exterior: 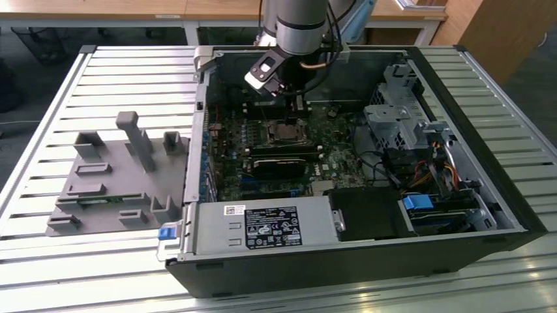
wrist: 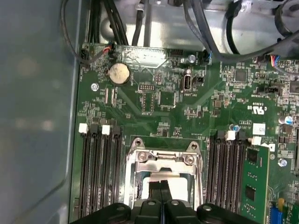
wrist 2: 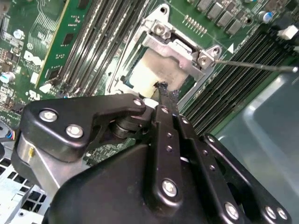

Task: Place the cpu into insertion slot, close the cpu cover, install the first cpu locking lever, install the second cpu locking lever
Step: 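Close the cpu cover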

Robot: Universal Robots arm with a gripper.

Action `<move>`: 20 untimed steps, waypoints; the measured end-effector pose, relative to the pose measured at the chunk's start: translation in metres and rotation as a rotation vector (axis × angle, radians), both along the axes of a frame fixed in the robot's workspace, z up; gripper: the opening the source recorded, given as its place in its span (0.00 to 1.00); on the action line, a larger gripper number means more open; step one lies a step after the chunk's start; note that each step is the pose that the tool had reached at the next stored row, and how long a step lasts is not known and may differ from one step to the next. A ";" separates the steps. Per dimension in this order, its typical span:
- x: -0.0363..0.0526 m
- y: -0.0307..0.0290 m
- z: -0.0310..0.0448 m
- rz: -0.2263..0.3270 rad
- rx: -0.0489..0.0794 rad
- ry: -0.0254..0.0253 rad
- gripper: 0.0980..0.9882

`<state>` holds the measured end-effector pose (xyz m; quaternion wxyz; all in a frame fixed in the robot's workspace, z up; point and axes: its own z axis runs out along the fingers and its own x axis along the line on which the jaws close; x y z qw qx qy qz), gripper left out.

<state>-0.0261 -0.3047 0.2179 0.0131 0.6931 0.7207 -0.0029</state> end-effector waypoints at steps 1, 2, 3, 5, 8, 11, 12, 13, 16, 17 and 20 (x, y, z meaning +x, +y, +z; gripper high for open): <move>-0.0015 0.0000 -0.0002 0.000 0.000 0.0000 0.01; -0.0038 0.0000 -0.0004 0.000 0.000 0.0000 0.01; -0.0062 0.0000 -0.0007 0.000 0.000 0.0000 0.01; -0.0101 -0.0002 -0.0013 0.000 0.000 0.0001 0.01; -0.0149 -0.0011 -0.0025 0.001 0.000 0.0000 0.01; -0.0193 -0.0016 -0.0039 0.001 0.000 0.0000 0.01; -0.0202 -0.0017 -0.0043 0.001 0.000 0.0000 0.01; -0.0208 -0.0017 -0.0048 0.001 0.000 0.0000 0.01; -0.0226 -0.0017 -0.0069 0.001 0.000 0.0001 0.01; -0.0233 -0.0017 -0.0079 0.001 0.000 0.0000 0.01; -0.0262 -0.0017 -0.0109 0.002 0.000 0.0000 0.01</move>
